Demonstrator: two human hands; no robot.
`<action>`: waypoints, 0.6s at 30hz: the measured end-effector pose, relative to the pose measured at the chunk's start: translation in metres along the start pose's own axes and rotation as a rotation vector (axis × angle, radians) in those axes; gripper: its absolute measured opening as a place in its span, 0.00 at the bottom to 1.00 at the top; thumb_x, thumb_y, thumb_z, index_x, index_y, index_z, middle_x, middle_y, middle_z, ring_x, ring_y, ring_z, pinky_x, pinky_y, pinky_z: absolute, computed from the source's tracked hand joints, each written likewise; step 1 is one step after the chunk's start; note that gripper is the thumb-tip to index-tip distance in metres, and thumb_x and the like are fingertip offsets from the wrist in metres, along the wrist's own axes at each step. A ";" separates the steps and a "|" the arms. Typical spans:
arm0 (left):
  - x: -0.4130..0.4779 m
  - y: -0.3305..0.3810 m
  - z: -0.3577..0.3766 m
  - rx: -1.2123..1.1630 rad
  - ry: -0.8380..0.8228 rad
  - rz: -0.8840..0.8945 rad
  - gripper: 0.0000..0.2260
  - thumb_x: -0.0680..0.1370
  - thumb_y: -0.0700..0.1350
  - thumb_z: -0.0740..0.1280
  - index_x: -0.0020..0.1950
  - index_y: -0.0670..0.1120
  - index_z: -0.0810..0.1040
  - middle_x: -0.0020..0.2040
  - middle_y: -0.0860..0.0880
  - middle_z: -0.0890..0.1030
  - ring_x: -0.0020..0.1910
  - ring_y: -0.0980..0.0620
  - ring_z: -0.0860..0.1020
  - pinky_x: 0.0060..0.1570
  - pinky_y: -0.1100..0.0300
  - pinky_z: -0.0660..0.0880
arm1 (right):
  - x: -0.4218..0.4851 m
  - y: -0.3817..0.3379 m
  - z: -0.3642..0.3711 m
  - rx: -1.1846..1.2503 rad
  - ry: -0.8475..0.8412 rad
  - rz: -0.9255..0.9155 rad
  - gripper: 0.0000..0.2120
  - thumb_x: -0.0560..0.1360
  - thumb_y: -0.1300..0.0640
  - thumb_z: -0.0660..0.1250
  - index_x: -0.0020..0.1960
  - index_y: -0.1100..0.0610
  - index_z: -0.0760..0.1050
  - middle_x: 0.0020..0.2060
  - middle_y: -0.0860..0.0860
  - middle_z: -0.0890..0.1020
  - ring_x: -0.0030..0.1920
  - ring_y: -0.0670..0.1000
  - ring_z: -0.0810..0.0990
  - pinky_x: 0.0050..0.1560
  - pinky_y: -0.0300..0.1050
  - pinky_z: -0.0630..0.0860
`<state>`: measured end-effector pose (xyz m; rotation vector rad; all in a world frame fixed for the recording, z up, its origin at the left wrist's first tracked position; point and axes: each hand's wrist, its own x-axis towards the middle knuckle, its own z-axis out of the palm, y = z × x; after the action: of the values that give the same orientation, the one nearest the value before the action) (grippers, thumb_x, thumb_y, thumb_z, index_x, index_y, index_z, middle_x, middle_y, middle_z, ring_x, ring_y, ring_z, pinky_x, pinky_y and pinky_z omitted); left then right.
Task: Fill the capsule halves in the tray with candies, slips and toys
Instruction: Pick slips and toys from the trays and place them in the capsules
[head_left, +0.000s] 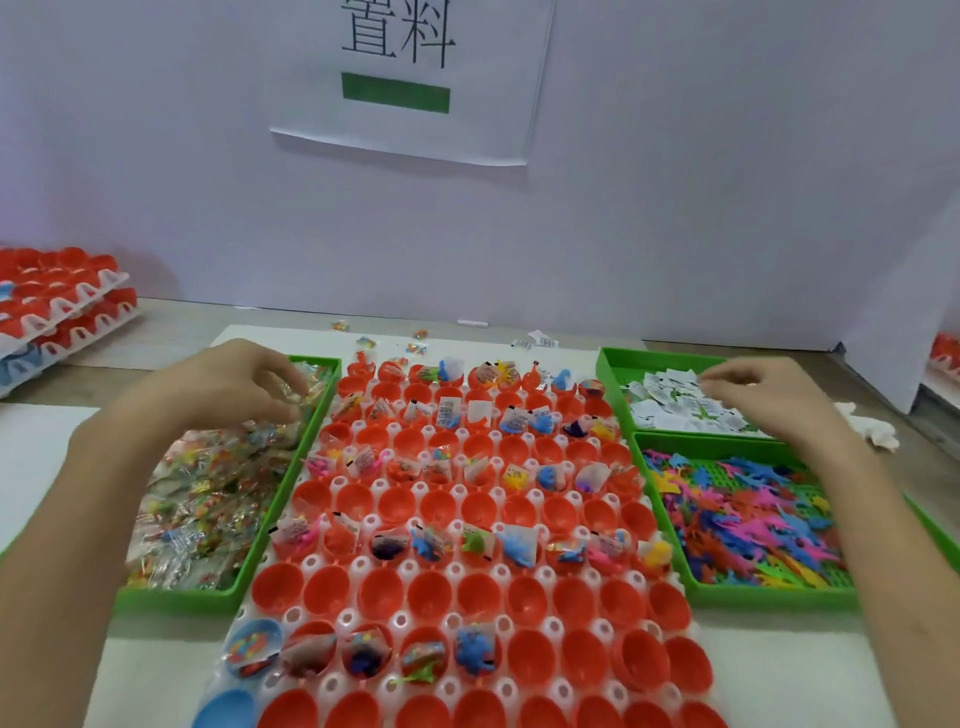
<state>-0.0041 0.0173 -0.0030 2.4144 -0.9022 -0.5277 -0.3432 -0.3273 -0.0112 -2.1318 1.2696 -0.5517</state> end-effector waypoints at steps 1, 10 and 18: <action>0.001 -0.001 0.000 -0.018 0.009 0.001 0.09 0.75 0.37 0.75 0.49 0.50 0.83 0.45 0.48 0.85 0.44 0.47 0.82 0.38 0.57 0.76 | 0.002 0.008 0.003 -0.109 -0.068 0.021 0.07 0.77 0.54 0.72 0.54 0.52 0.83 0.51 0.51 0.83 0.50 0.53 0.79 0.50 0.46 0.72; 0.015 -0.013 0.007 -0.107 0.122 0.000 0.12 0.72 0.29 0.75 0.44 0.46 0.85 0.33 0.46 0.85 0.36 0.42 0.84 0.41 0.53 0.80 | 0.002 0.012 0.015 -0.194 -0.081 0.010 0.04 0.73 0.61 0.75 0.44 0.53 0.84 0.46 0.52 0.82 0.47 0.50 0.78 0.50 0.45 0.71; 0.020 -0.033 -0.010 -0.223 0.260 -0.001 0.09 0.71 0.35 0.78 0.41 0.50 0.86 0.35 0.47 0.86 0.36 0.43 0.86 0.52 0.42 0.81 | 0.005 0.003 0.015 -0.008 -0.103 -0.020 0.02 0.73 0.60 0.75 0.43 0.54 0.84 0.42 0.50 0.84 0.46 0.49 0.81 0.51 0.48 0.75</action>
<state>0.0315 0.0279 -0.0170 2.2168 -0.6914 -0.2879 -0.3333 -0.3286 -0.0240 -2.1524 1.1972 -0.4400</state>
